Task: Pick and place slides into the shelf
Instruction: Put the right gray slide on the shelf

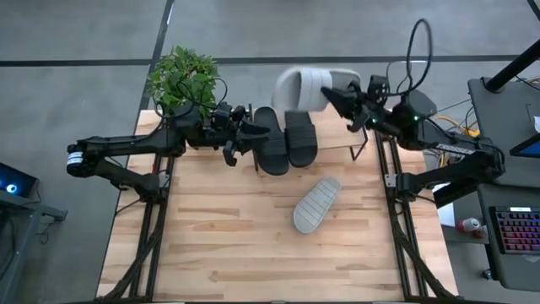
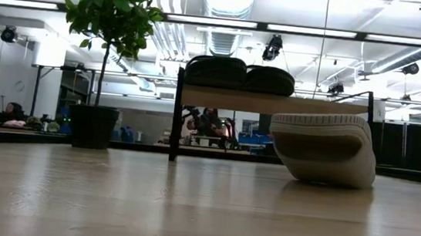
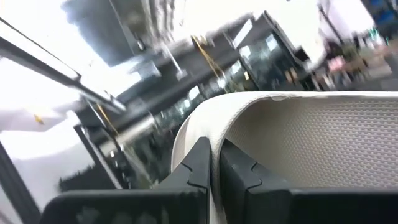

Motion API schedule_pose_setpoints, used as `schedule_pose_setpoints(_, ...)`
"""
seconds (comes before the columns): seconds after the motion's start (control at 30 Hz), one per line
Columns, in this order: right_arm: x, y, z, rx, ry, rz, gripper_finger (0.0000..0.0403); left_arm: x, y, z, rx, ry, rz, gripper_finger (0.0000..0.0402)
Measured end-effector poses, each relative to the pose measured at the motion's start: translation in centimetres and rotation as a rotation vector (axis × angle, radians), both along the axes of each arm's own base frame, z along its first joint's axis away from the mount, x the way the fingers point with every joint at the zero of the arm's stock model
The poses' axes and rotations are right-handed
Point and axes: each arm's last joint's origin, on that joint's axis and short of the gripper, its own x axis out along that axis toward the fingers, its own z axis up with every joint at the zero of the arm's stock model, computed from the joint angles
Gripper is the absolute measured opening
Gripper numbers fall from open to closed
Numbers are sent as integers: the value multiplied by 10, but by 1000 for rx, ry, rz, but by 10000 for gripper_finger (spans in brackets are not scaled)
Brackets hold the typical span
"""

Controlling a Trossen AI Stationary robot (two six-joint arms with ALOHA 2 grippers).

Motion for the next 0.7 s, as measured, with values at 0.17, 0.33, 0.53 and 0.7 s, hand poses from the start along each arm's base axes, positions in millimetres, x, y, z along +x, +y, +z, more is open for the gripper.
schedule_pose_setpoints(0.17,10,-5,22,-46,-159,-18,9,2,2,-2,38,8,113,142)
schedule_pose_setpoints(0.33,19,-7,33,-70,-311,-26,9,4,4,-2,41,5,212,142)
schedule_pose_setpoints(0.53,30,-13,35,-48,-501,-2,9,17,5,10,72,-21,228,142)
schedule_pose_setpoints(0.7,48,-17,30,2,-603,26,9,40,4,23,144,-30,240,142)
